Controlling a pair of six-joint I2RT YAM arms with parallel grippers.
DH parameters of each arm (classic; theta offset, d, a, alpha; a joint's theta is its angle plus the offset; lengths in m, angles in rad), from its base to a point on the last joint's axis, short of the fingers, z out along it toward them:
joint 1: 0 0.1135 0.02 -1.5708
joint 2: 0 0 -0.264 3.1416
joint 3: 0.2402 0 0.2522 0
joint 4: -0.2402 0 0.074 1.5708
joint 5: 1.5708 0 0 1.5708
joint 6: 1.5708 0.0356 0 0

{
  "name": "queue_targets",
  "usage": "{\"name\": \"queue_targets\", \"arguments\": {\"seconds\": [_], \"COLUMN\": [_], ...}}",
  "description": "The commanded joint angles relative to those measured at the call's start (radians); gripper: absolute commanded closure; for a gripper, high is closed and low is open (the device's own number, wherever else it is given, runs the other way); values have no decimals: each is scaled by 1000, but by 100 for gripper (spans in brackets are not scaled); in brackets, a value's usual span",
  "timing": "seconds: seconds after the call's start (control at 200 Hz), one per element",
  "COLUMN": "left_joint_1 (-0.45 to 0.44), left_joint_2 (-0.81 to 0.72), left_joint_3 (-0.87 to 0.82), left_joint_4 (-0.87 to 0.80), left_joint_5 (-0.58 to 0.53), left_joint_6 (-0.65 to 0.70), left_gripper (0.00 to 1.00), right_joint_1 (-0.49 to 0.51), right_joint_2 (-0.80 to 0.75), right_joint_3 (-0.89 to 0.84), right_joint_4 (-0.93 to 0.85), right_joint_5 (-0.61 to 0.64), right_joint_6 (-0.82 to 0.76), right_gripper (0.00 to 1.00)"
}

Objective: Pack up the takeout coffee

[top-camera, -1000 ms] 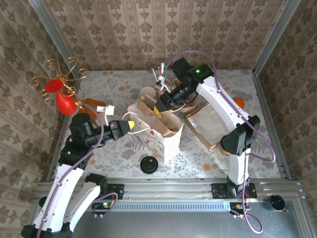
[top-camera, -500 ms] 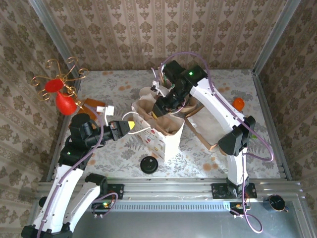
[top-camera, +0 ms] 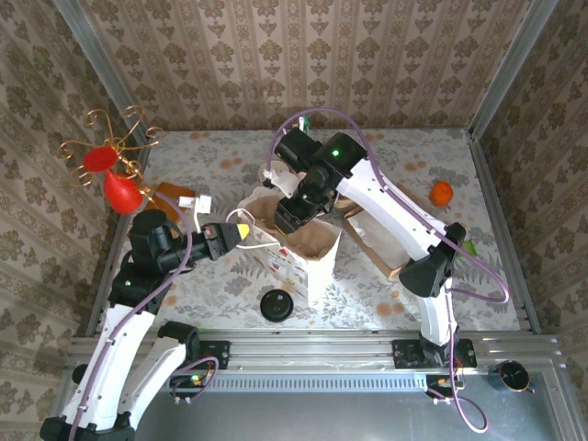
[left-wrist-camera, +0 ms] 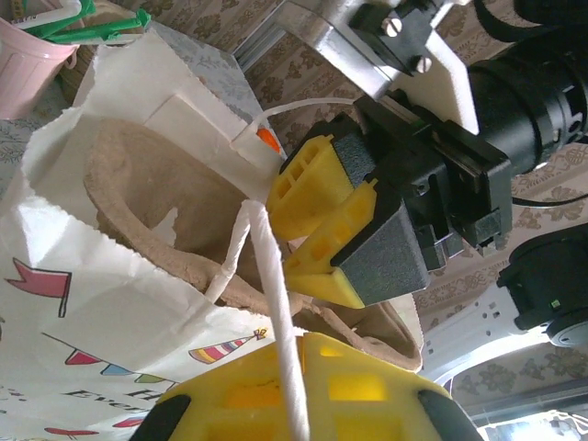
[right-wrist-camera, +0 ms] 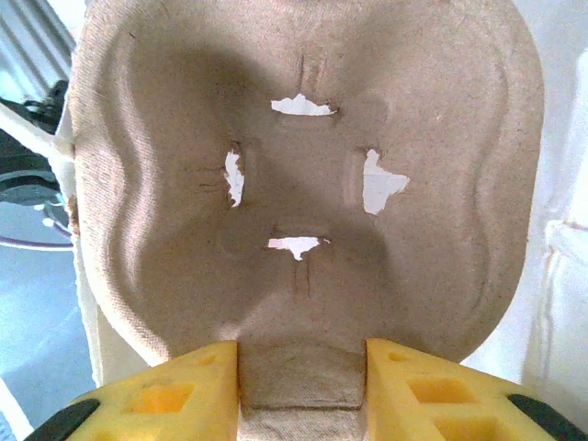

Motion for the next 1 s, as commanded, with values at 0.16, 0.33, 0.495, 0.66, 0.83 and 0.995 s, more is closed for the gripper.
{"name": "queue_targets", "arguments": {"seconds": [0.16, 0.33, 0.495, 0.66, 0.83, 0.995], "left_joint_1": [7, 9, 10, 10, 11, 8], "left_joint_2": [-22, -28, -38, -51, -57, -59], "left_joint_3": [16, 17, 21, 20, 20, 11], "left_joint_4": [-13, -16, -22, -25, -27, -15], "left_joint_5": [0, -3, -5, -7, -3, 0], "left_joint_6": [19, 16, 13, 5, 2, -8], "left_gripper": [100, 100, 100, 100, 100, 100], "right_joint_1": [69, 110, 110, 111, 111, 110], "right_joint_2": [-5, 11, 50, 79, 107, 108], "right_joint_3": [47, 32, 36, 36, 30, 31], "right_joint_4": [-20, -34, -70, -55, -63, -42], "right_joint_5": [272, 315, 358, 364, 342, 328], "right_joint_6": [-14, -20, 8, 77, 108, 118], "right_gripper": [63, 62, 62, 63, 63, 63]}}
